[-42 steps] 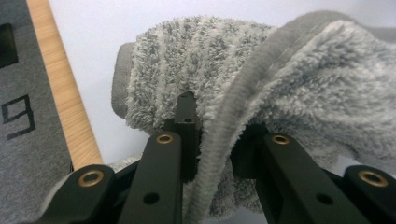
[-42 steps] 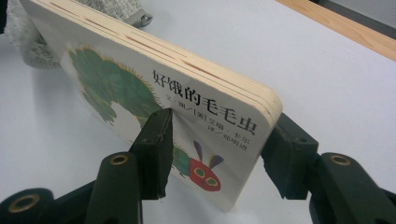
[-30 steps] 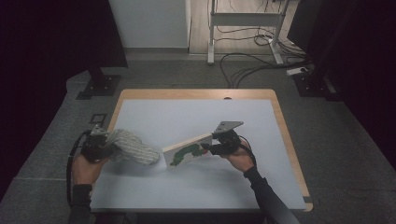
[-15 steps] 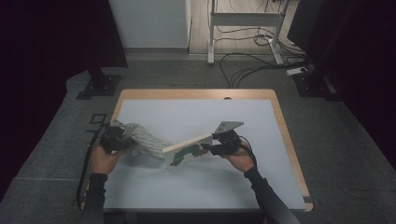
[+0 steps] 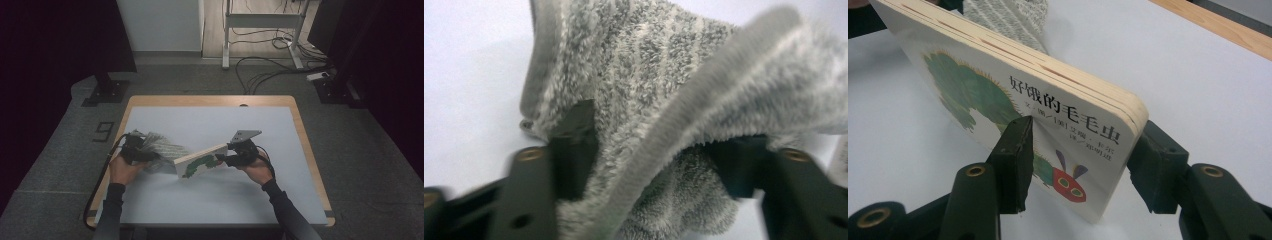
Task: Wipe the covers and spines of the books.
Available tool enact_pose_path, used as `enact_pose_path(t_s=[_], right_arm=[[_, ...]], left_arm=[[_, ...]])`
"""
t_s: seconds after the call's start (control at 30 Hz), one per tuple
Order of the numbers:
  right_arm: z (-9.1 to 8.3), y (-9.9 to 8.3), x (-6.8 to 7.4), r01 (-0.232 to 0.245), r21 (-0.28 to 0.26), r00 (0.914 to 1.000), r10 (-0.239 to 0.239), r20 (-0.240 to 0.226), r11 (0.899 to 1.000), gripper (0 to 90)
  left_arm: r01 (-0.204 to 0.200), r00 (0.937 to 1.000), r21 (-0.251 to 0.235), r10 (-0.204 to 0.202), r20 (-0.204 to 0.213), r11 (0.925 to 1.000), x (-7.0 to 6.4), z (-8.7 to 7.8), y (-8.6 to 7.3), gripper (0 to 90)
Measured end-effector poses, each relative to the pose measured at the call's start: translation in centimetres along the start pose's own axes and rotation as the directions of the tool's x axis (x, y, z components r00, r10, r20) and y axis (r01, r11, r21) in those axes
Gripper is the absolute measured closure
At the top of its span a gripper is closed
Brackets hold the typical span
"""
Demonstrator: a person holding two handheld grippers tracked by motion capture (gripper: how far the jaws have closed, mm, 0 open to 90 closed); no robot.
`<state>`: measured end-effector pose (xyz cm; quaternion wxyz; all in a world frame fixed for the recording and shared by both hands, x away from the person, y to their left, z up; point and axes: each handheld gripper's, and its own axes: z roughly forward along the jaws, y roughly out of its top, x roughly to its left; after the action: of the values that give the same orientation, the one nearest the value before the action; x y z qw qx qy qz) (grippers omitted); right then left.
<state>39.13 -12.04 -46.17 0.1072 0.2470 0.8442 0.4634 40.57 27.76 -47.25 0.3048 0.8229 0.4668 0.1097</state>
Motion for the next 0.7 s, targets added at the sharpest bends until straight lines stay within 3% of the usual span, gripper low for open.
enact_pose_path(t_s=[0.1, 0.23, 0.47, 0.7], right_arm=[[0.1, 0.0, 0.0, -0.001, 0.001, 1.0000, 0.001, 0.000, 1.000, 44.8], [0.2, 0.0, 0.0, -0.002, 0.006, 1.0000, 0.002, 0.001, 1.000, 44.1], [0.2, 0.0, 0.0, -0.003, 0.011, 1.0000, 0.003, -0.002, 1.000, 44.0], [0.2, 0.0, -0.1, -0.004, 0.015, 1.0000, 0.004, -0.004, 1.000, 44.0]], left_arm=[[0.005, 0.9999, -0.030, -0.004, 0.016, 0.9995, 0.1, -1.0, -0.3, 22.8], [-0.025, 0.9996, -0.043, 0.026, 0.007, 0.9987, -0.3, -2.1, -0.6, 15.3], [-0.051, 0.9968, -0.075, 0.056, 0.057, 0.9958, -1.8, -4.2, -0.9, 15.6], [-0.087, 0.9878, -0.125, 0.102, 0.117, 0.9883, -4.1, -5.9, -1.7, 20.7]])
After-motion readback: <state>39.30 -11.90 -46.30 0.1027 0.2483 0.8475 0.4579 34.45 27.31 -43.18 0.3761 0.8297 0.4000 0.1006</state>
